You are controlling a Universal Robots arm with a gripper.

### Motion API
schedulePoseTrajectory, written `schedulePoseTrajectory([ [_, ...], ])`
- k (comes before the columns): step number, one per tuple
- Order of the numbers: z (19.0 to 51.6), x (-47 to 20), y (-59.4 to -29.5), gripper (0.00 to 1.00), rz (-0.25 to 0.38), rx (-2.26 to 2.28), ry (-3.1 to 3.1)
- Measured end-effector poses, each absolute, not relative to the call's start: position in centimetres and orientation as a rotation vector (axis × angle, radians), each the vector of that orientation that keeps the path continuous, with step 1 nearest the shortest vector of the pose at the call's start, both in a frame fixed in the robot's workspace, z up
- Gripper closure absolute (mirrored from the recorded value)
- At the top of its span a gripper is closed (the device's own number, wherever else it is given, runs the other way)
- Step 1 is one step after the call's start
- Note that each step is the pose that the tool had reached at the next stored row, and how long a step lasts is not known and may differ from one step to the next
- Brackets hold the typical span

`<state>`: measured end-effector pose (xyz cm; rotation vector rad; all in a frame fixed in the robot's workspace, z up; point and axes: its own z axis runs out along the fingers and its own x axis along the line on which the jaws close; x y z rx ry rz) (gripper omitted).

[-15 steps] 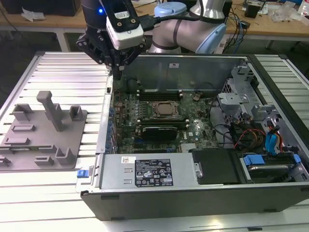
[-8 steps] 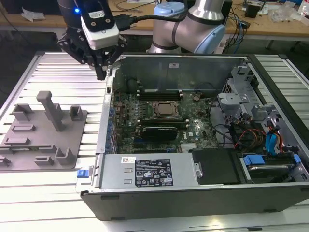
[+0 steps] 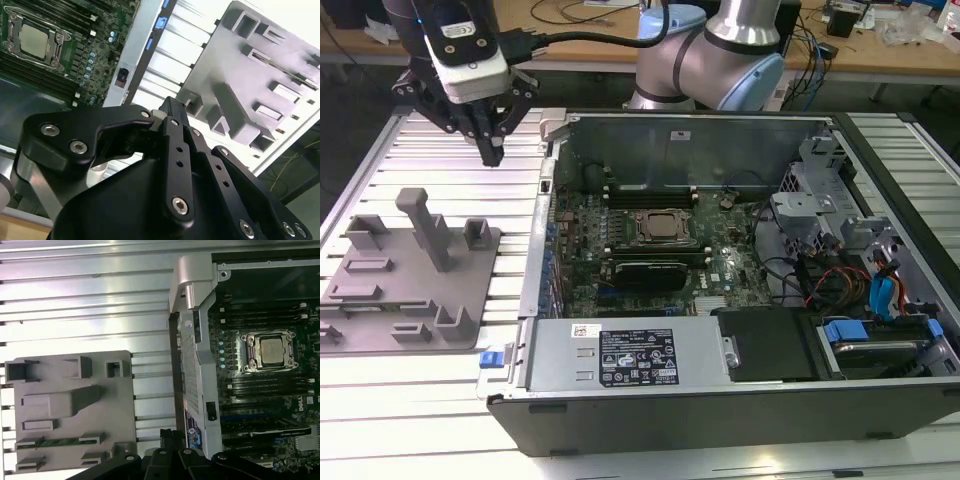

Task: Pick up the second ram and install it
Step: 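Reach for the second ram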

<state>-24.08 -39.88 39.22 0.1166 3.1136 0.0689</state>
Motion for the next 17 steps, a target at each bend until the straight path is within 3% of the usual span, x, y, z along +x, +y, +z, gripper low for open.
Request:
schedulePoseTrajectory([
  [17, 39.1, -28.8, -39.9, 0.92, 0.069, 0.117, 3.114],
])
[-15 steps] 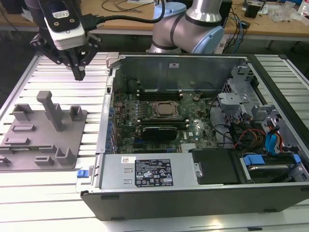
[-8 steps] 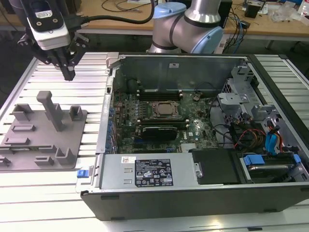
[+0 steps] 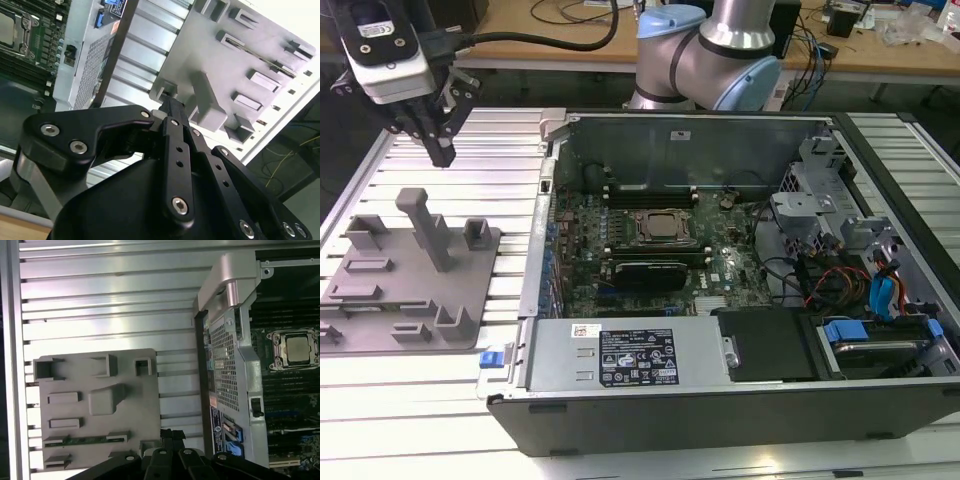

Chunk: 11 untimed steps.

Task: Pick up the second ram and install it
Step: 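Reach for the second ram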

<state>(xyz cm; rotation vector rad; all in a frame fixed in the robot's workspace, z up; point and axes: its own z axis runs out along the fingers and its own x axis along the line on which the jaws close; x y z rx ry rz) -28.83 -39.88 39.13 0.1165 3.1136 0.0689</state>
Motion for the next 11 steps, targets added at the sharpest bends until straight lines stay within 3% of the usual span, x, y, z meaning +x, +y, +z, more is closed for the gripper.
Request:
schedulePoseTrajectory([
  [11, 38.9, -31.5, -39.9, 0.92, 0.069, 0.117, 3.114],
])
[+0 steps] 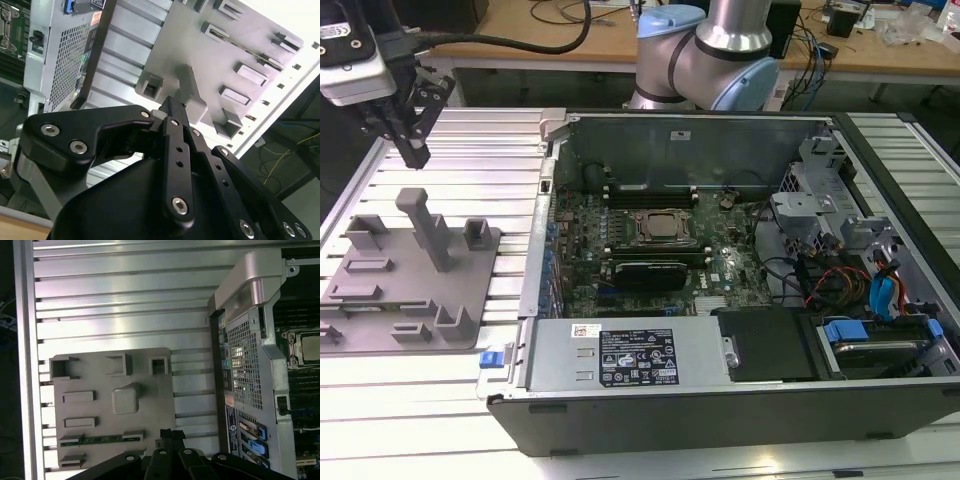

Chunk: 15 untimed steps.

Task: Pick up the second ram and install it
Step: 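Reach for the second ram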

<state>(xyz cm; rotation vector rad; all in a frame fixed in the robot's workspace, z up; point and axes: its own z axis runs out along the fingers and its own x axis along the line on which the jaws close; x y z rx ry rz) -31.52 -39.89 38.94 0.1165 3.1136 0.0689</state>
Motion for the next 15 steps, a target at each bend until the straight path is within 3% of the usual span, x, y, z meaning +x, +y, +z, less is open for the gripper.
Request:
schedulePoseTrajectory([
  [15, 36.9, -36.5, -40.5, 0.92, 0.069, 0.116, 3.114],
])
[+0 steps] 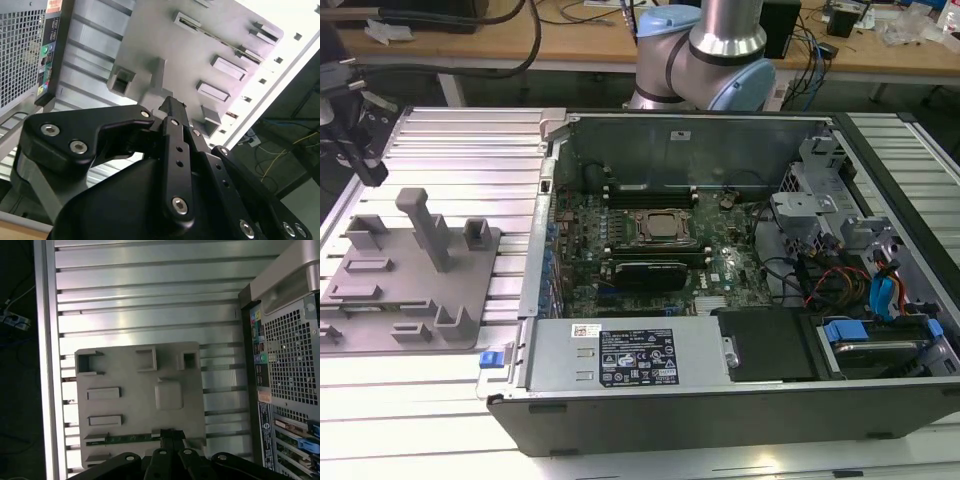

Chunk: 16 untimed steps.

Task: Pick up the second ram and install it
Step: 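Reach for the second ram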

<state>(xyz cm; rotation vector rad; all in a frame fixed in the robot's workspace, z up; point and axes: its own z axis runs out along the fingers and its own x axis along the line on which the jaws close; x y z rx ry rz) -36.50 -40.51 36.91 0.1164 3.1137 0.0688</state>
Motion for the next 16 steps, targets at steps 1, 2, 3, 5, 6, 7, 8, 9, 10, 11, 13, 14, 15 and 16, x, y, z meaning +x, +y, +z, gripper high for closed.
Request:
schedulePoseTrajectory([
  [1, 36.8, -36.7, -40.7, 0.92, 0.068, 0.117, 3.114],
  [2, 36.7, -36.9, -41.0, 0.92, 0.067, 0.117, 3.114],
  [3, 36.6, -36.9, -41.2, 0.92, 0.066, 0.117, 3.114],
  [5, 36.5, -37.1, -41.5, 0.92, 0.063, 0.117, 3.114],
  [6, 36.4, -37.2, -41.7, 0.92, 0.061, 0.117, 3.114],
  [7, 36.2, -37.4, -42.2, 0.92, 0.057, 0.116, 3.114],
  [8, 36.1, -37.5, -42.5, 0.92, 0.055, 0.116, 3.114],
  [9, 36.0, -37.7, -42.7, 0.92, 0.054, 0.116, 3.114],
  [10, 35.9, -37.8, -42.9, 0.92, 0.053, 0.116, 3.114],
  [11, 35.8, -38.0, -43.1, 0.92, 0.052, 0.116, 3.114],
  [13, 35.3, -38.3, -43.5, 0.92, 0.05, 0.116, 3.114],
  [14, 35.1, -38.5, -43.6, 0.92, 0.05, 0.116, 3.113],
  [15, 34.9, -38.6, -43.7, 0.92, 0.049, 0.116, 3.113],
  [16, 34.7, -38.7, -43.8, 0.92, 0.049, 0.116, 3.114],
])
